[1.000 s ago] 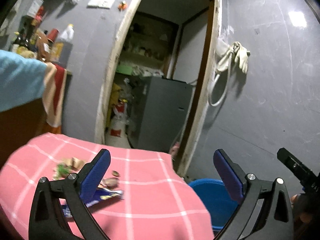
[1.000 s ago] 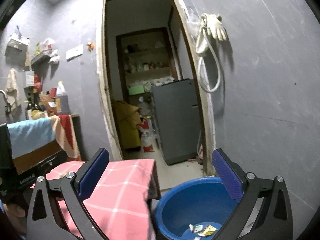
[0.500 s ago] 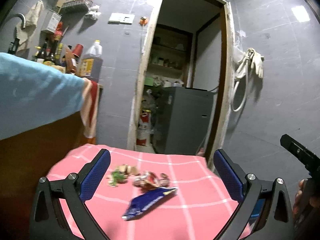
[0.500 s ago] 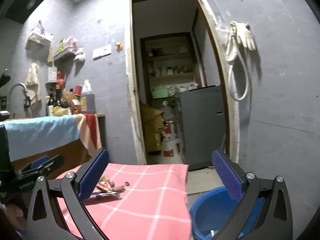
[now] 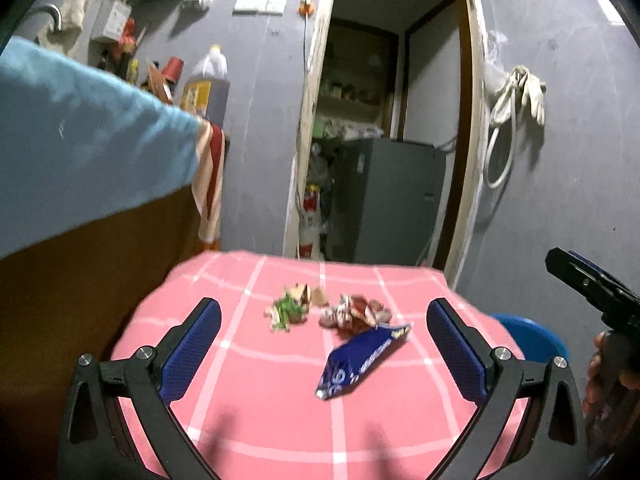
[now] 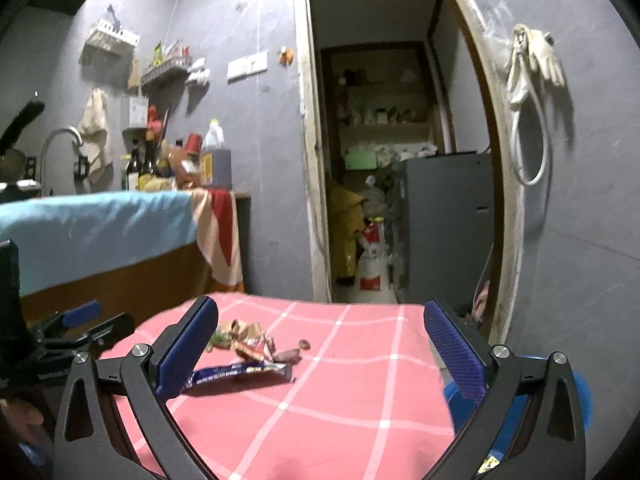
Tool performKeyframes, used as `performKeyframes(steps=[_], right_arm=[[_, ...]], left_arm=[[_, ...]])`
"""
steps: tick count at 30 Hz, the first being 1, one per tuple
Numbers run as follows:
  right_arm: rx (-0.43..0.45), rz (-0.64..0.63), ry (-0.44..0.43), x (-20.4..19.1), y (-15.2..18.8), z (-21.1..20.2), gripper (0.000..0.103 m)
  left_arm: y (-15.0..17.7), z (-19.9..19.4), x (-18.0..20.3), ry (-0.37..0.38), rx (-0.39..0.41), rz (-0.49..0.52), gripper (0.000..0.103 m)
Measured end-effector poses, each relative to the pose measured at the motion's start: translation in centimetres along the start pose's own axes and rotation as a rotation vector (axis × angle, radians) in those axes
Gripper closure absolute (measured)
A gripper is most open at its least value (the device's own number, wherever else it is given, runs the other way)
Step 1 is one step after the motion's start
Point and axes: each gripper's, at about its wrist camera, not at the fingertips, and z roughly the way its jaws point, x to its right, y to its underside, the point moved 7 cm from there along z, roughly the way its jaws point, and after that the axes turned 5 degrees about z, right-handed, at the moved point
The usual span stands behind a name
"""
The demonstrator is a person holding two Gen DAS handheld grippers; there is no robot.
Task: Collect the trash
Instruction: 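Bring both tools back over the remaining trash on the table, then close the left gripper on the blue snack wrapper and lift it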
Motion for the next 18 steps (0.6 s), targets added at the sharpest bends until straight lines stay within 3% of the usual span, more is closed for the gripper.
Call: performKeyframes(steps=[18], right_arm=[[-0.160,0.033,0.062,3.3,3.1,3.5,0.000]], left_arm=[[3.4,9.5,2.8,0.171,-0.390,0.129,0.002]])
